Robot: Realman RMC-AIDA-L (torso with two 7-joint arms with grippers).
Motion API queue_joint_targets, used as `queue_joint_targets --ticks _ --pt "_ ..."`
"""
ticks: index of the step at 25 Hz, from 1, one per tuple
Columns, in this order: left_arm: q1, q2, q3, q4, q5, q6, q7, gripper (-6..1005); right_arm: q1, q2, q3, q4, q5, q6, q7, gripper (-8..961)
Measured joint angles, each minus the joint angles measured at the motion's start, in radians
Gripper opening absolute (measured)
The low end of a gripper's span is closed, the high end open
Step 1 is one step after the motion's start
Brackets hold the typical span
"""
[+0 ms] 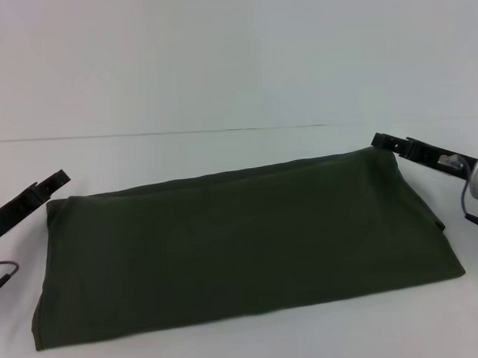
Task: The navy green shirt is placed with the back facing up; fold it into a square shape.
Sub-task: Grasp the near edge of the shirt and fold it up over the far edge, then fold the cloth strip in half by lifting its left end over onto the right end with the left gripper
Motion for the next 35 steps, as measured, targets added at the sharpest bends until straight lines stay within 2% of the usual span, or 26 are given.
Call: queue_joint_targets --ticks 3,5,7,8,11,13,14,19,24,29,35 --pt "0.031 0.017 -0.001 0.000 0.000 0.101 -0.009 464 -0.042 -0.014 0.001 -0.025 0.034 -0.079 -0.005 586" --pt "0.055 0.037 0.000 0.000 0.003 0.189 -0.029 545 -0.072 -0.028 -0.001 -0.043 0.037 -0.158 -0.002 669" --pt "0.084 0.068 0.029 -0.003 0.009 0.288 -0.073 627 -0.102 -0.050 -0.007 -0.052 0.033 -0.247 -0.002 747" --pt "0.106 0.092 0.063 -0.007 0.011 0.352 -0.112 668 -0.116 -0.061 -0.009 -0.053 0.031 -0.289 -0.003 784" --pt "0.146 0.136 0.127 -0.010 0.012 0.452 -0.178 782 -0.182 -0.093 -0.015 -0.060 0.028 -0.434 -0.007 896" --pt "0.170 0.159 0.166 -0.003 0.013 0.498 -0.221 858 -0.199 -0.101 -0.020 -0.064 0.028 -0.471 -0.008 893" --pt "0.196 0.179 0.204 0.010 0.019 0.525 -0.265 858 -0.212 -0.106 -0.024 -0.065 0.028 -0.499 -0.009 891" --pt "0.213 0.199 0.221 0.056 0.114 0.564 -0.337 858 -0.258 -0.120 -0.068 -0.073 0.022 -0.605 -0.047 886" --pt "0.200 0.203 0.222 0.090 0.239 0.609 -0.404 858 -0.263 -0.111 -0.078 -0.078 -0.033 -0.626 -0.091 885" --pt "0.207 0.204 0.221 0.092 0.250 0.594 -0.418 858 -0.256 -0.106 -0.079 -0.079 -0.072 -0.621 -0.108 885" --pt "0.214 0.205 0.215 0.114 0.330 0.573 -0.423 859 -0.256 -0.105 -0.104 -0.079 -0.075 -0.654 -0.166 886"
